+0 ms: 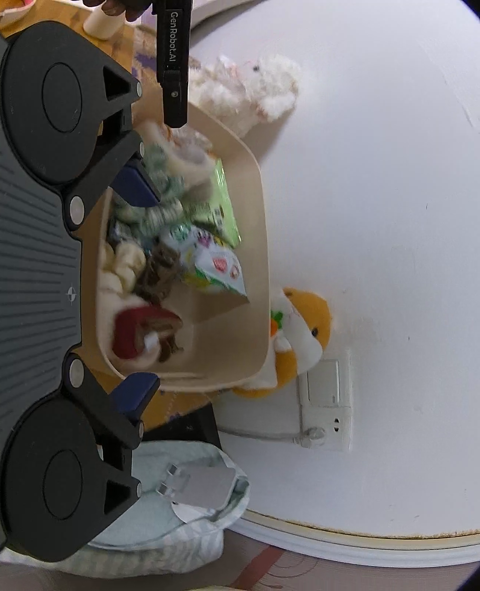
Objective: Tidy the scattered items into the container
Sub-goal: 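Carry scrunchie and glasses case into the basket and open both tools, then grasp the black box with left tool while right tool grasps brown hair clip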
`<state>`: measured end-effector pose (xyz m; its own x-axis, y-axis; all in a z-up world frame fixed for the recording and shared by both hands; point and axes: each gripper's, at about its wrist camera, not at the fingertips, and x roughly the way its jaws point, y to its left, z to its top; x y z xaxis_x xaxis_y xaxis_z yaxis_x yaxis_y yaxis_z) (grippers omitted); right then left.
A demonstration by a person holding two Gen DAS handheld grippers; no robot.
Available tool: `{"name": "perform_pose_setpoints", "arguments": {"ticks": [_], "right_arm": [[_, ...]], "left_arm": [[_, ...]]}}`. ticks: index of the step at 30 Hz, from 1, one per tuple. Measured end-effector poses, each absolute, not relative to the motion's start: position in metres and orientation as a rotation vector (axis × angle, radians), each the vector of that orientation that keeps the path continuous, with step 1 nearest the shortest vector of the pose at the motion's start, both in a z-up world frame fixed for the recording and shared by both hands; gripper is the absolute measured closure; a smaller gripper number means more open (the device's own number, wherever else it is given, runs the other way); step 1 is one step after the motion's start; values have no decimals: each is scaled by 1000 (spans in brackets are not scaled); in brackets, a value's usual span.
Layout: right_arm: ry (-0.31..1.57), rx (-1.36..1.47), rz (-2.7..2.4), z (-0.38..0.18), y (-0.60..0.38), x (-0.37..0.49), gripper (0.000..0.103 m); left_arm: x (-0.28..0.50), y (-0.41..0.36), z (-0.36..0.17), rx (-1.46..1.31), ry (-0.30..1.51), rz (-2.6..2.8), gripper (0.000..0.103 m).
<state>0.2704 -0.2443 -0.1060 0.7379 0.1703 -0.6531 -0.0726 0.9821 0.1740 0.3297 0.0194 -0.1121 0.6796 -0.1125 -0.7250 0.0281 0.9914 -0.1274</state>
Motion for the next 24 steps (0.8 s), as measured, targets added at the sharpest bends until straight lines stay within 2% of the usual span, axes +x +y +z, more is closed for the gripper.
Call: {"name": "perform_pose_setpoints", "arguments": {"ticks": [9,24], "right_arm": [[847,231,182,-135,-204,245,1],[1105,448,92,-187,-145,252,1]], "left_arm": [[298,68,-140,-44,941,-54,27],[283,81,-195,-6,1105,-122,27]]}}
